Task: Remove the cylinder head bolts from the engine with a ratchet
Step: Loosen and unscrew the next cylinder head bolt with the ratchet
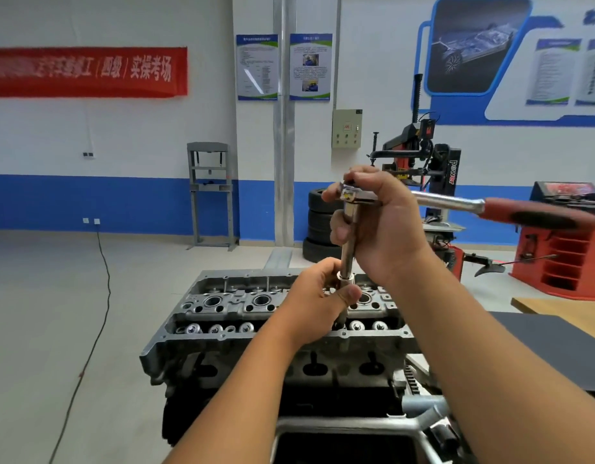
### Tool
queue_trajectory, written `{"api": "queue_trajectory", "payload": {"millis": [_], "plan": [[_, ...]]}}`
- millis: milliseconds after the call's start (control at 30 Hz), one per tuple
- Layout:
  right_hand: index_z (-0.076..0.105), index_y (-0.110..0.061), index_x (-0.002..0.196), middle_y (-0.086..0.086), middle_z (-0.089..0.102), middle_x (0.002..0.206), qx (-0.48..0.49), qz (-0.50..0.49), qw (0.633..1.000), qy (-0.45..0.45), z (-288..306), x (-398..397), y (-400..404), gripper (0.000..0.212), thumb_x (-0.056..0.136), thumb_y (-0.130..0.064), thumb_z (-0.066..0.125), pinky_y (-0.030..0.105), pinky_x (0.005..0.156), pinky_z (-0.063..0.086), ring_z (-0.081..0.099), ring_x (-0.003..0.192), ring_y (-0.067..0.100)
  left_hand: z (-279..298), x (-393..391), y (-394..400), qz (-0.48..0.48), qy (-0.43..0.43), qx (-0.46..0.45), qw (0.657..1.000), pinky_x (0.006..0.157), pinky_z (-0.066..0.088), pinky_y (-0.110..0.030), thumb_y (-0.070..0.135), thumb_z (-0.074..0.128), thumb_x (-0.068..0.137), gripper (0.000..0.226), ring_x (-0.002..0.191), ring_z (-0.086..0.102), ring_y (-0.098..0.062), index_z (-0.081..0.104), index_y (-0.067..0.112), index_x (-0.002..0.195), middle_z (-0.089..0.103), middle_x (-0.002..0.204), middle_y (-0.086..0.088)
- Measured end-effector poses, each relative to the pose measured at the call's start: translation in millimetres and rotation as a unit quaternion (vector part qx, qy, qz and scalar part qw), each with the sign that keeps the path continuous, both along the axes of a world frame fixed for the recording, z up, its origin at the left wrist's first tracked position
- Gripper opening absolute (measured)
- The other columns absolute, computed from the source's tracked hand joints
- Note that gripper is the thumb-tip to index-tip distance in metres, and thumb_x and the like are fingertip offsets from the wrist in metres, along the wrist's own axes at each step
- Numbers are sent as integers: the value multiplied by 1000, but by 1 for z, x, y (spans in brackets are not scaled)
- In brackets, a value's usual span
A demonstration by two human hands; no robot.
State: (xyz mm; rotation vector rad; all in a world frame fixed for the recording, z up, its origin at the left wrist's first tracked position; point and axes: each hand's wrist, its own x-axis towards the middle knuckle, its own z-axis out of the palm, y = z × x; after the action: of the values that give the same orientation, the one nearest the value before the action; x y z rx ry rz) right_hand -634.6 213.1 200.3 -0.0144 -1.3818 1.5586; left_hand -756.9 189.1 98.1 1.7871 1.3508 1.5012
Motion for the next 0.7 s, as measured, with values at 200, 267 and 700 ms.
{"api": "queue_trajectory", "payload": {"millis": [200, 267, 700], "plan": [[64, -17, 82, 12, 68, 81, 73, -156, 985, -3, -4, -17, -7, 4, 78, -16, 65, 28, 45, 37, 51, 43, 25, 2, -4, -5, -24, -15, -1, 1000, 48, 44, -24, 18, 68, 100, 12, 49, 53, -9, 66, 13, 111, 71, 106, -20], [59, -16, 80, 11, 65, 76, 29, -32, 998, -34, 6, -10, -1, 7, 73, -16, 61, 25, 47, 27, 40, 40, 19, 1, -5, -5, -32, -21, -15, 999, 47, 41, -20, 19, 67, 100, 11, 45, 48, -4, 65, 9, 105, 69, 105, -24], [65, -18, 79, 14, 67, 81, 67, -140, 988, 16, -6, -25, -10, 4, 76, -15, 65, 24, 42, 35, 45, 42, 20, -1, -7, -5, 0, 9, -4, 1000, 54, 53, -28, 11, 68, 99, 12, 60, 65, -12, 71, 19, 108, 76, 98, -5]]}}
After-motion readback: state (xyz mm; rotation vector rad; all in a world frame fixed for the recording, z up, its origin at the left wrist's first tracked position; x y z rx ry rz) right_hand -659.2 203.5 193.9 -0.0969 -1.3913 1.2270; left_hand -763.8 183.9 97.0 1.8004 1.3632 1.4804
